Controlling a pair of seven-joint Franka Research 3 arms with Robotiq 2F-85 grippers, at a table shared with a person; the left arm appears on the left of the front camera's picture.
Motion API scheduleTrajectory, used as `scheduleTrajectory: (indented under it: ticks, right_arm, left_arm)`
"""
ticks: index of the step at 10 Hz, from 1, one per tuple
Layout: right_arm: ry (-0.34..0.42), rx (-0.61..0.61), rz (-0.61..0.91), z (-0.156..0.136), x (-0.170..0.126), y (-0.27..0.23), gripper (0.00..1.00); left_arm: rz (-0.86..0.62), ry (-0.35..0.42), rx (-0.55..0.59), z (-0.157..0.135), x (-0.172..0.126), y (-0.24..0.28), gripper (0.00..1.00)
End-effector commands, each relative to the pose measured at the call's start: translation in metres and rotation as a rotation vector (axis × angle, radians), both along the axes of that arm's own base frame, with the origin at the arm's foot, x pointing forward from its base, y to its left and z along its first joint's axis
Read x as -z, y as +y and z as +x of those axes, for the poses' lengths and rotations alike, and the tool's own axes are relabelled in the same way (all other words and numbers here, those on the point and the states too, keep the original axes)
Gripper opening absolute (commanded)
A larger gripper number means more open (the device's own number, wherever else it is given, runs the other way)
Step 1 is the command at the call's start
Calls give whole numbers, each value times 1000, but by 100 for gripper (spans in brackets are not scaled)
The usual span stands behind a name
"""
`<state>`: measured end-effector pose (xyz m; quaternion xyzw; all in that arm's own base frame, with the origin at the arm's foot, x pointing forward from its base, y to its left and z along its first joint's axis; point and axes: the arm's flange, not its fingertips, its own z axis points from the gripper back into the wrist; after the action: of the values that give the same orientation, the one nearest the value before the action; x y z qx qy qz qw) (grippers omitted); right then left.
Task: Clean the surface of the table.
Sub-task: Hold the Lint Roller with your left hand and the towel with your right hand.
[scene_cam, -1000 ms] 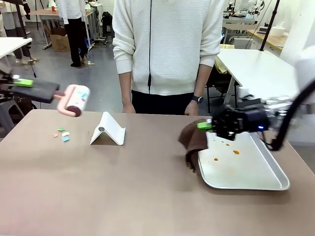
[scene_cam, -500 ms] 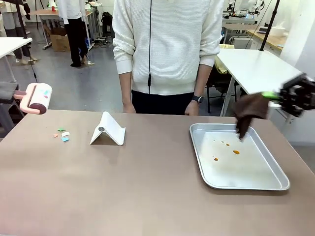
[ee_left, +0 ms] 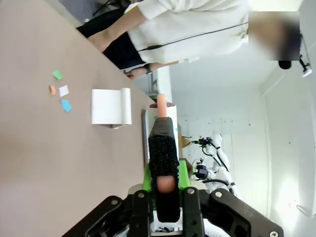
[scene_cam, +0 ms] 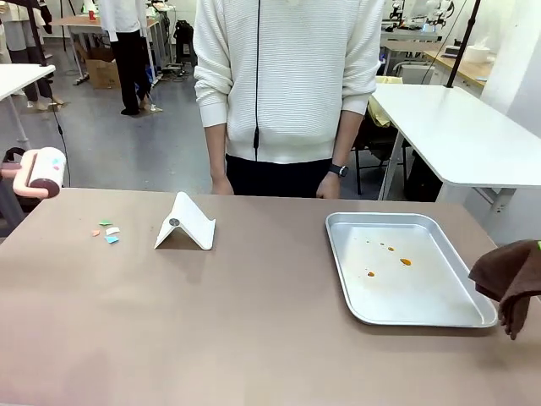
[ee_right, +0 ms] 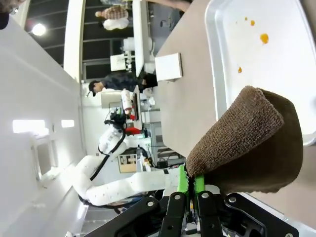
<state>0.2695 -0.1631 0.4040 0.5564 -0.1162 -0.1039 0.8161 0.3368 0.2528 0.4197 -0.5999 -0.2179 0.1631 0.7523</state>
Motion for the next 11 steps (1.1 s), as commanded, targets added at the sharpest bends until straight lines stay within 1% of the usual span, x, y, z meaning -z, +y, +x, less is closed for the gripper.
scheduleTrajectory:
  ticks: [1,3,4,5,11]
  right_arm:
    - [-68,25,15,-5,16,11,0]
    - [-84,41,42,-2,21,11,0]
    - [-22,16,16,1,9,-6,0]
    - [-22,16,16,1,9,-6,0]
    - [-22,16,16,1,9,-6,0]
  left_arm:
    - [120,46,16,3,15,-14,0]
    - [117,29,-14,0,16,2,0]
    - [74,19,-81,2,15,7,0]
    - [104,60,-9,3,20,-2,0]
    - [104,60,-9,3,20,-2,0]
